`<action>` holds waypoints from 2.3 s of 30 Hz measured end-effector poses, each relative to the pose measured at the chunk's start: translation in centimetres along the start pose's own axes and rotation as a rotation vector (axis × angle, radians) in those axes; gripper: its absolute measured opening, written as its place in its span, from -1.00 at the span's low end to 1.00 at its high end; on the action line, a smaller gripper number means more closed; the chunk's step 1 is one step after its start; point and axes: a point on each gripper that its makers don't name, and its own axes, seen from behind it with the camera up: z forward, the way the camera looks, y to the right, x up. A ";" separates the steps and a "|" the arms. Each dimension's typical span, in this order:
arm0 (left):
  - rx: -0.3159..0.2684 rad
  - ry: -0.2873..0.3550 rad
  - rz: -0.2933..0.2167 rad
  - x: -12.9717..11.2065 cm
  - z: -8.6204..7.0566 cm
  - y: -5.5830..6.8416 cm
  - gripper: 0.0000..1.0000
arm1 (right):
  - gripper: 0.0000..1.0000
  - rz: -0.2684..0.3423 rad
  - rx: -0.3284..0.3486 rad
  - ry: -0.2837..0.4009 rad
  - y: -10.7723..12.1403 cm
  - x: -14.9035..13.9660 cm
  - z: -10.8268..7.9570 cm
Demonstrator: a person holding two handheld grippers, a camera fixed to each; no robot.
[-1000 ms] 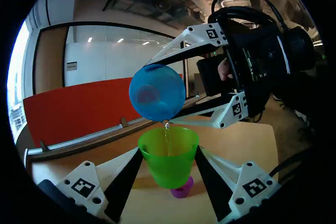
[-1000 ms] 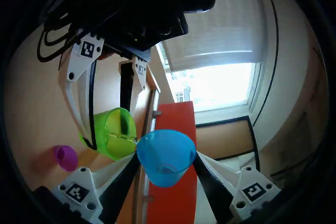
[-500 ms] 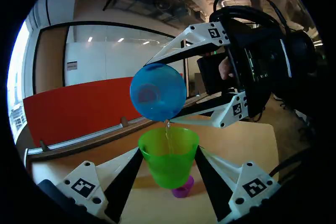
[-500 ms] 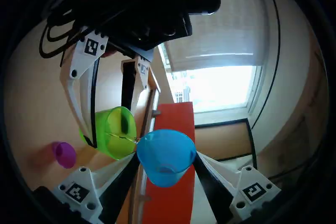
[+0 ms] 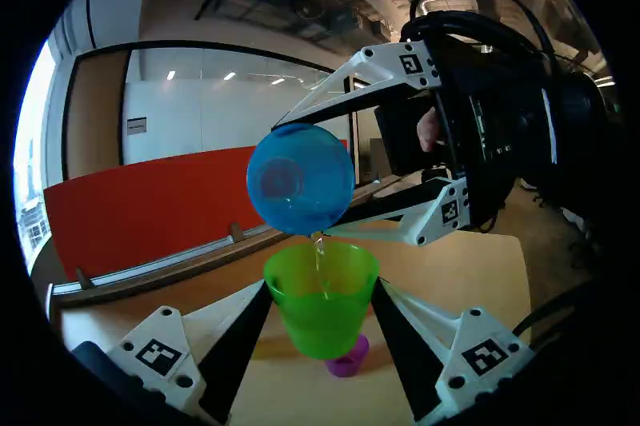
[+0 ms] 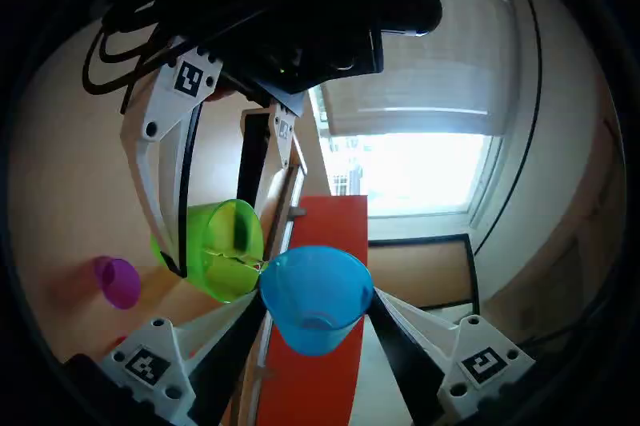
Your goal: Pour water
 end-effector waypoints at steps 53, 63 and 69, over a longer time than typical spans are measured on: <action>0.007 0.003 0.001 0.2 0.3 -0.2 0.70 | 0.82 -0.121 -0.026 -0.011 0.2 1.0 -0.2; 0.008 0.004 0.002 0.2 0.1 -0.2 0.71 | 0.82 -0.111 -0.027 -0.008 0.3 1.0 -0.2; 0.008 0.002 0.000 0.1 -0.1 -0.2 0.71 | 0.82 -0.026 -0.029 0.000 0.1 0.6 -0.3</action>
